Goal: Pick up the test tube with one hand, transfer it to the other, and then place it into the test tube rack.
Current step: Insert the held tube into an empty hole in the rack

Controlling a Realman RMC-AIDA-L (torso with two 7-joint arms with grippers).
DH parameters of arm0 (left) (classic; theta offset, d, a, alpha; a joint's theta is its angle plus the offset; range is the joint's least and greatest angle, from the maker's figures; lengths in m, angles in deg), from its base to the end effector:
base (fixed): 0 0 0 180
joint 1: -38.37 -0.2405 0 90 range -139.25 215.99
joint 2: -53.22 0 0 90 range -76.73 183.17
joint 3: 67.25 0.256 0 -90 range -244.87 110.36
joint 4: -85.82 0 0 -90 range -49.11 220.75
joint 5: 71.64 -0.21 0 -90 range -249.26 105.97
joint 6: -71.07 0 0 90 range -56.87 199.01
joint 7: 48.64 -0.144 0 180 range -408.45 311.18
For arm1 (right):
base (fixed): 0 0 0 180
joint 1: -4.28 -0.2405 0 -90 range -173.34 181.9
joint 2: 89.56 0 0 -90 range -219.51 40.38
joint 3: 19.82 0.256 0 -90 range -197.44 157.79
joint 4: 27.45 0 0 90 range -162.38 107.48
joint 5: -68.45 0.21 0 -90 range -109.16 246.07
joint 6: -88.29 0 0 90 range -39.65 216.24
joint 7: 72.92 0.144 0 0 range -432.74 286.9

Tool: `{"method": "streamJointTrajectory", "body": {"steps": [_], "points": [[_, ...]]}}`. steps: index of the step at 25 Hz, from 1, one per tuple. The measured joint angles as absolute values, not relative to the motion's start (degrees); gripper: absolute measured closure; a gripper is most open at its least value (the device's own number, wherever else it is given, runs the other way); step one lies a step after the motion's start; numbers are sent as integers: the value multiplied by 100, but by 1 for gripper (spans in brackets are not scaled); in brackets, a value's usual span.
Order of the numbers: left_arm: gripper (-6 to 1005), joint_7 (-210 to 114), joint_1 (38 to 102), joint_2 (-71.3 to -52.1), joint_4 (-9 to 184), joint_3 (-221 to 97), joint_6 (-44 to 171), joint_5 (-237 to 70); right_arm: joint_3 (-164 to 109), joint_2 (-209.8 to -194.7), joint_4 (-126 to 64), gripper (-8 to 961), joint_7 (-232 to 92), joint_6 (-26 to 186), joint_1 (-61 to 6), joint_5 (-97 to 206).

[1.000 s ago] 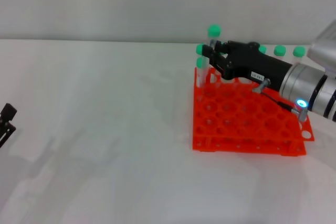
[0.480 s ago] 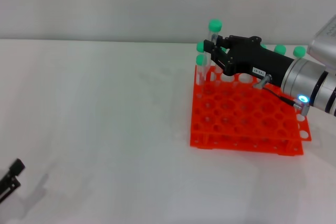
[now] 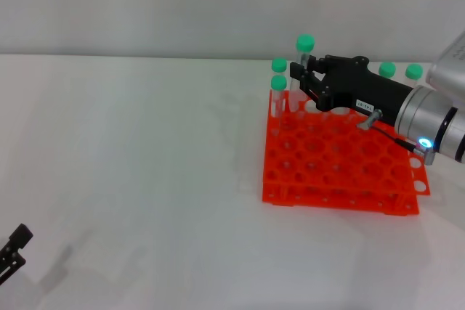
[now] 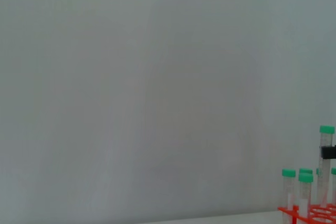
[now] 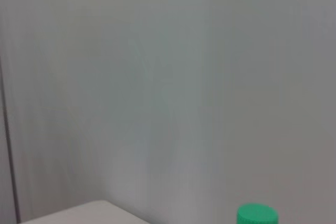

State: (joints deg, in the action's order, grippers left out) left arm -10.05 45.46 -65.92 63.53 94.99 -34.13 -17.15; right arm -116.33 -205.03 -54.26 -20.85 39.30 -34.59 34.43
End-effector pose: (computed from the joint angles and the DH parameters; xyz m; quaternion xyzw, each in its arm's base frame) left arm -0.3853 0.1594 0.0457 -0.7703 -0.2274 -0.3448 0.4858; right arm 0.1825 0.4161 -0.0458 -0.8792 0.1594 0.3199 0.3151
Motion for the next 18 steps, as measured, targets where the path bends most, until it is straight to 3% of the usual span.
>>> {"method": "streamJointTrajectory", "body": {"steps": [18], "points": [[111,-1146,4645,-6605,6387,9499,-3366,-1591,-11671,-20553,-5422,743,-2371,4449,-3496,3458]]}}
